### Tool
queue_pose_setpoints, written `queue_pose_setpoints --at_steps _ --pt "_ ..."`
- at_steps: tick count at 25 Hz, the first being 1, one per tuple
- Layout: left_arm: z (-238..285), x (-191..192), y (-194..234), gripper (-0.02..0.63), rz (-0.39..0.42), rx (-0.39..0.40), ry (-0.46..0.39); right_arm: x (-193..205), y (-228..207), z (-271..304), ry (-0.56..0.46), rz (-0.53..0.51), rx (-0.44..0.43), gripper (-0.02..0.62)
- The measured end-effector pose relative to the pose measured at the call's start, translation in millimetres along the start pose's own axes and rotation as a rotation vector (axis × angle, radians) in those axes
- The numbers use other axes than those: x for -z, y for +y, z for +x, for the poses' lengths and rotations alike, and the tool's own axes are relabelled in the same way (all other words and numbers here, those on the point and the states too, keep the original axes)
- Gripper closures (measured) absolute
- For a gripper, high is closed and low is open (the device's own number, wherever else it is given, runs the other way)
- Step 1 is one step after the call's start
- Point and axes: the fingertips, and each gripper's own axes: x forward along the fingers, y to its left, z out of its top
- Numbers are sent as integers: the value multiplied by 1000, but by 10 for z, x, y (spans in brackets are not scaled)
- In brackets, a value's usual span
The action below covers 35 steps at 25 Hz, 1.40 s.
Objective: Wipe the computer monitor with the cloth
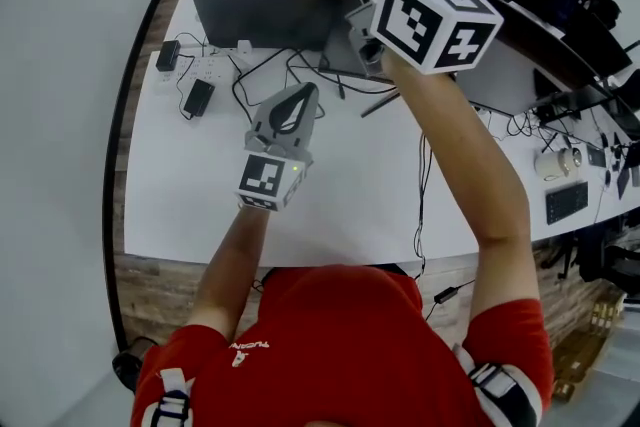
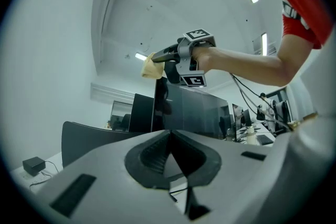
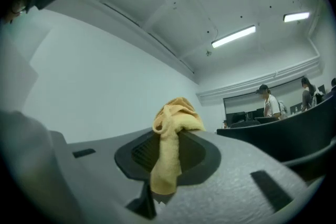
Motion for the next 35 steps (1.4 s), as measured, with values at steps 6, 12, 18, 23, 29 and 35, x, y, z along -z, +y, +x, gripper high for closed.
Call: queue_pose_setpoints --at_steps 6,12,18,23,29,35 --pt "4 9 -67 597 -3 22 -2 -216 -236 -14 45 -111 52 525" --pt "-31 54 -93 597 -7 29 -4 -55 -454 -9 175 -154 97 525" --pt "-52 44 -112 597 -19 30 -7 75 -528 -62 282 -281 111 523" --pt "-36 70 -160 597 -31 33 -5 68 -582 -164 326 -351 134 523" --pt "25 55 -287 597 -35 43 -10 53 -796 -393 372 -416 171 523" --pt "106 44 -503 597 -17 49 -8 41 -1146 -743 391 -430 203 523"
